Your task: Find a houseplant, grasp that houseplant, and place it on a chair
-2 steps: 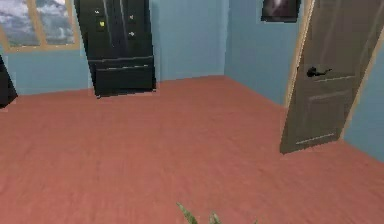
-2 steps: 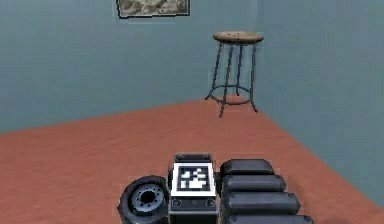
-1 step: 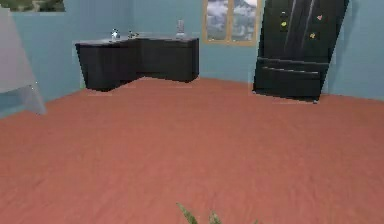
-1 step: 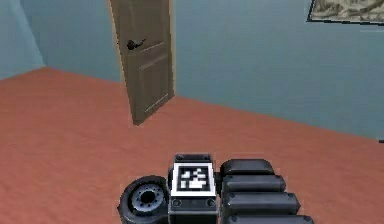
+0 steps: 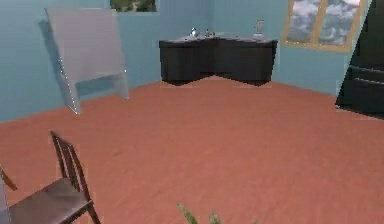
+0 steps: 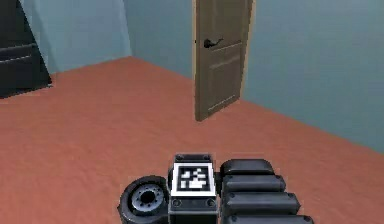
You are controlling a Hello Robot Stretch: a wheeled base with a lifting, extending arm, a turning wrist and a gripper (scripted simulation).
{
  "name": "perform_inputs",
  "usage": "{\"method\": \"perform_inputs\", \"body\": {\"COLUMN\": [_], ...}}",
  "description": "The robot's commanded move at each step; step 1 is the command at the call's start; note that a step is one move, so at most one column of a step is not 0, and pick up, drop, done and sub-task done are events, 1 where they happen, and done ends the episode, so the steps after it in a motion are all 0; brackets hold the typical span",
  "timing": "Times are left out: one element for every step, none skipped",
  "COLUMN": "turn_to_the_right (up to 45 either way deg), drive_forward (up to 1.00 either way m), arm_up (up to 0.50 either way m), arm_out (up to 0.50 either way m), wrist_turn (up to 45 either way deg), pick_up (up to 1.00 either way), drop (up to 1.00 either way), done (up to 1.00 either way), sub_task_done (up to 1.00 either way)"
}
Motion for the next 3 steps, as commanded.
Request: {"method": "perform_inputs", "body": {"turn_to_the_right": [45.0, 45.0, 21.0], "drive_forward": [0.00, 0.00, 0.00], "arm_up": [0.00, 0.00, 0.00], "arm_out": [0.00, 0.00, 0.00], "wrist_turn": [0.0, 0.0, 0.0], "pick_up": [0.00, 0.00, 0.00], "drop": [0.00, 0.00, 0.00], "done": [0.00, 0.00, 0.00], "sub_task_done": [0.00, 0.00, 0.00]}}
